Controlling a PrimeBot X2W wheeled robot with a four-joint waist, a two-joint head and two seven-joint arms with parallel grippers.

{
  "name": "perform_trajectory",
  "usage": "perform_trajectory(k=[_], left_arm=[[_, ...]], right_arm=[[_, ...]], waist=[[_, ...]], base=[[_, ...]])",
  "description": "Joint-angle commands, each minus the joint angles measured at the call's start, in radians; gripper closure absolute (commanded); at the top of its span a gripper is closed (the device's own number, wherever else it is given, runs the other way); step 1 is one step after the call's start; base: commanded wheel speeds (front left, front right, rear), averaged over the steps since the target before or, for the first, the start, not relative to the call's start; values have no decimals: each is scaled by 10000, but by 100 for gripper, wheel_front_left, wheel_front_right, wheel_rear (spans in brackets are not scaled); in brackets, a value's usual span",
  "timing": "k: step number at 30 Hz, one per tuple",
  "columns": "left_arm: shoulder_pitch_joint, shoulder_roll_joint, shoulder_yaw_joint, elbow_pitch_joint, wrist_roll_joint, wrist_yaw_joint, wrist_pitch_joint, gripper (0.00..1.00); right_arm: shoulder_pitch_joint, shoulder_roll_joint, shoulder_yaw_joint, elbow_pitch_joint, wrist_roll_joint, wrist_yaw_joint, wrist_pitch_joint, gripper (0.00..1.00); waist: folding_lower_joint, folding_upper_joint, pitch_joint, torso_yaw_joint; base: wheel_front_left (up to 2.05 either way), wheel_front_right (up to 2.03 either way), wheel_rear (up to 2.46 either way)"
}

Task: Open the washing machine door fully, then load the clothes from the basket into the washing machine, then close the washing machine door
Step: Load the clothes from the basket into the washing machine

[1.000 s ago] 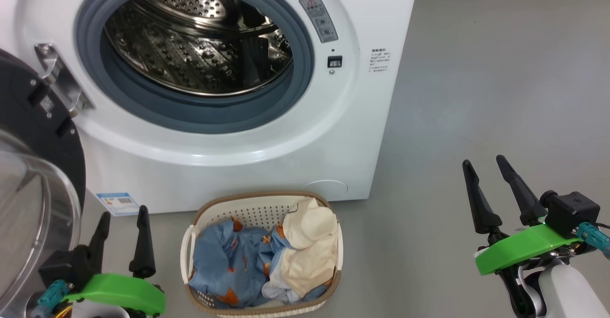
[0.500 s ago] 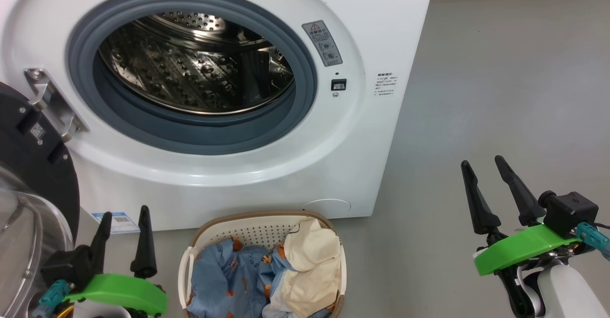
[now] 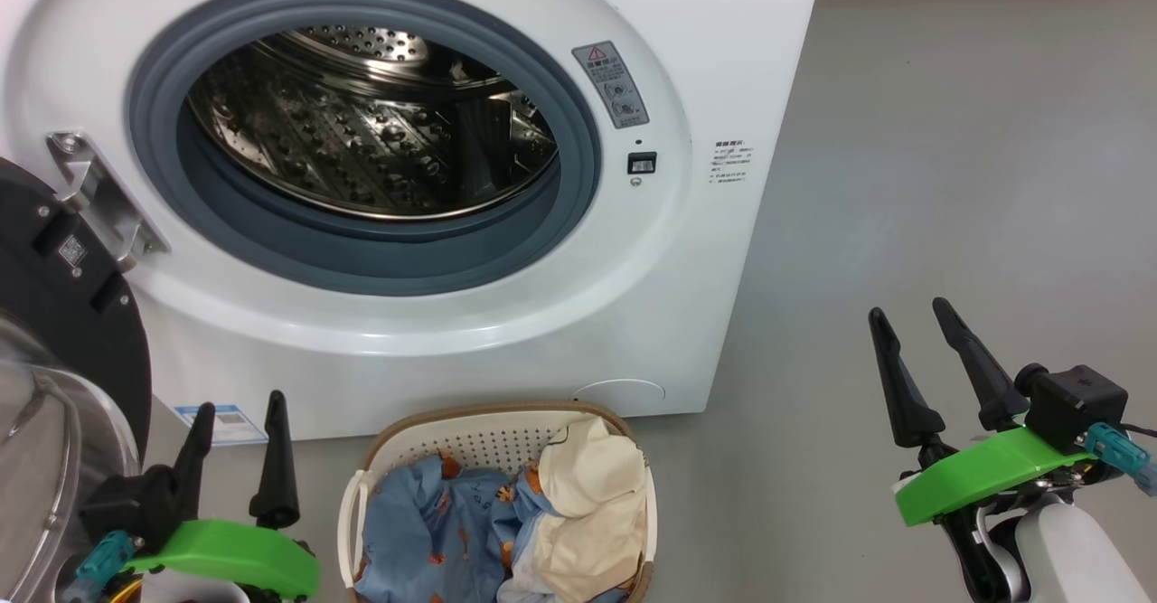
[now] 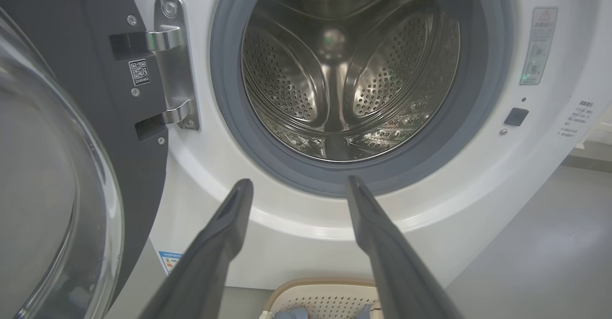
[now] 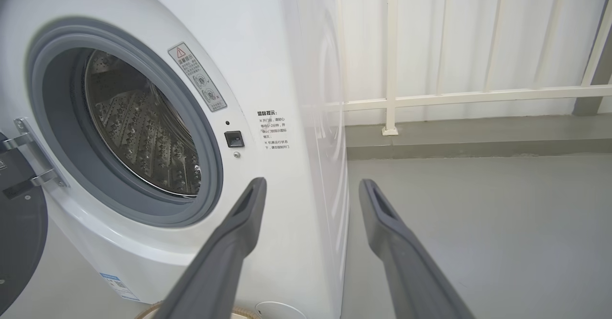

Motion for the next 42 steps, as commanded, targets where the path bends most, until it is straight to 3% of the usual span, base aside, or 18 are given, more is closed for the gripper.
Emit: perform_trajectory(k=[1, 27, 42], left_arm=[[-394, 174, 322, -184, 91, -5, -91, 0], [-452, 126, 338, -196, 120, -18, -91, 0], [-895, -68, -190, 384, 103, -239, 50, 0]], right_arm=[[-126, -88, 272, -205, 22, 14, -88, 0], [-155, -42, 196, -259, -32, 14, -88, 0], [-367, 41, 25, -365, -121, 14, -88, 0]], waist=[[0, 0, -6, -1], [0, 0, 154, -19], [0, 0, 1137, -296]], base=[[0, 0, 0], [0, 0, 0], [0, 0, 0]])
